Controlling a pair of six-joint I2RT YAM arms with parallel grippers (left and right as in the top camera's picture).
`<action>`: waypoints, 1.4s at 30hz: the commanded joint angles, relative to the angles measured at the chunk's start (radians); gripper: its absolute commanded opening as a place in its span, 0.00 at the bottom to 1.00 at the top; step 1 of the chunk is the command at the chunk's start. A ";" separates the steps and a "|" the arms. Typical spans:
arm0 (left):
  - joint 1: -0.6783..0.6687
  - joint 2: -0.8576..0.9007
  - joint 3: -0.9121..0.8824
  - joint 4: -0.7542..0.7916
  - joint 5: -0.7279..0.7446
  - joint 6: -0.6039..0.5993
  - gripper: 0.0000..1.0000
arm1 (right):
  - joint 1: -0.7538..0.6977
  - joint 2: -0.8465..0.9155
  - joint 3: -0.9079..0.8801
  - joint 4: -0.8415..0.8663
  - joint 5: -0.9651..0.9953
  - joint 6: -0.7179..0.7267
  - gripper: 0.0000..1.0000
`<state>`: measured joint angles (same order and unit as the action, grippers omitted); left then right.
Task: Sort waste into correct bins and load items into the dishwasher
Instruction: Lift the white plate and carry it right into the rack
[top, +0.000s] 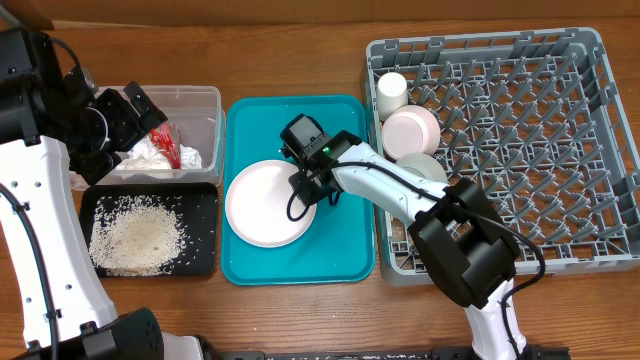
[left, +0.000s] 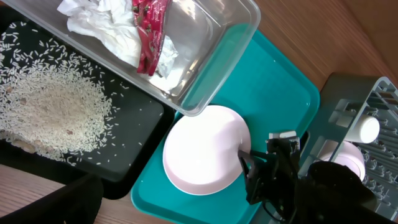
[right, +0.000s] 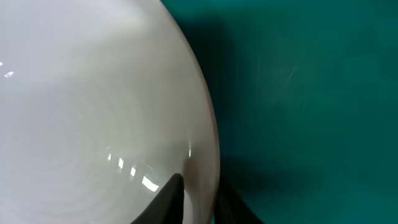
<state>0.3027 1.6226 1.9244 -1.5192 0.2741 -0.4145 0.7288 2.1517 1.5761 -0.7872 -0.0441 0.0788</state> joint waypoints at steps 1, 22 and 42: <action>-0.001 -0.001 0.013 0.002 0.006 0.018 1.00 | -0.002 0.007 -0.006 -0.003 0.009 0.003 0.17; -0.001 -0.001 0.013 0.002 0.006 0.019 1.00 | -0.031 -0.193 0.328 -0.294 0.232 -0.005 0.04; -0.001 -0.001 0.013 0.002 0.006 0.018 1.00 | -0.190 -0.408 0.388 -0.491 1.232 0.011 0.04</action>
<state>0.3027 1.6226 1.9244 -1.5192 0.2741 -0.4145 0.6067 1.7447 1.9625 -1.2774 1.0580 0.0746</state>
